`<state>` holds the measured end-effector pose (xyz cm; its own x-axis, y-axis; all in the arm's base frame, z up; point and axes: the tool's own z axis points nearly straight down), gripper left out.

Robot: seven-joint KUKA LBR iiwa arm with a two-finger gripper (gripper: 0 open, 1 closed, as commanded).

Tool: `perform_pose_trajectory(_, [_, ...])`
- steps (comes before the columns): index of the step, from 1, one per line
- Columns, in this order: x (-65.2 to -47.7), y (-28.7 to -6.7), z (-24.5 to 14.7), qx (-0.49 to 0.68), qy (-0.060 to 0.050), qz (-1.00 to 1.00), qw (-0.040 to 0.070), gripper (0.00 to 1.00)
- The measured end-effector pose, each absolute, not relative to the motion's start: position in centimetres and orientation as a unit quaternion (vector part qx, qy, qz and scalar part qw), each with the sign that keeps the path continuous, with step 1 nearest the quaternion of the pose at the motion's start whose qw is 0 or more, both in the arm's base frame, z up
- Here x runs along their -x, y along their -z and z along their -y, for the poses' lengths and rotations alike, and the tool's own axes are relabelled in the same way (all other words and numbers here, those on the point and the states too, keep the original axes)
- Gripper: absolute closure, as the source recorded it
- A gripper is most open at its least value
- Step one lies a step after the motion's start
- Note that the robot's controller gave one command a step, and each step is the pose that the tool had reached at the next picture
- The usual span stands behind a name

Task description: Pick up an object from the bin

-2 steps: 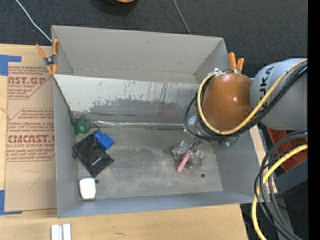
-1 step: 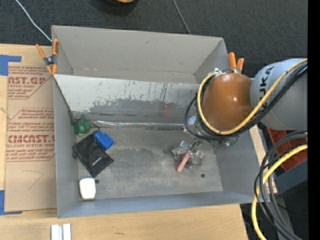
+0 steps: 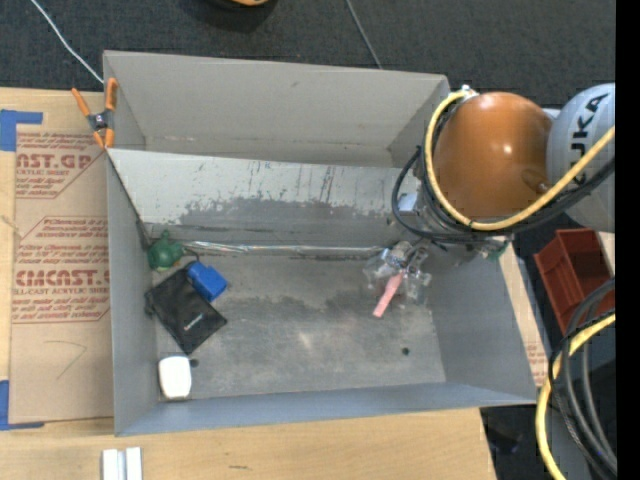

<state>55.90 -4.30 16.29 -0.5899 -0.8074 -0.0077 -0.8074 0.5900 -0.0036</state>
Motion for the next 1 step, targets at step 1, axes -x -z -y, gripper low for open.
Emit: perform_pose_trajectory(1, [-57.0,-12.71,5.52,0.456,0.001,-0.89,0.008,1.0])
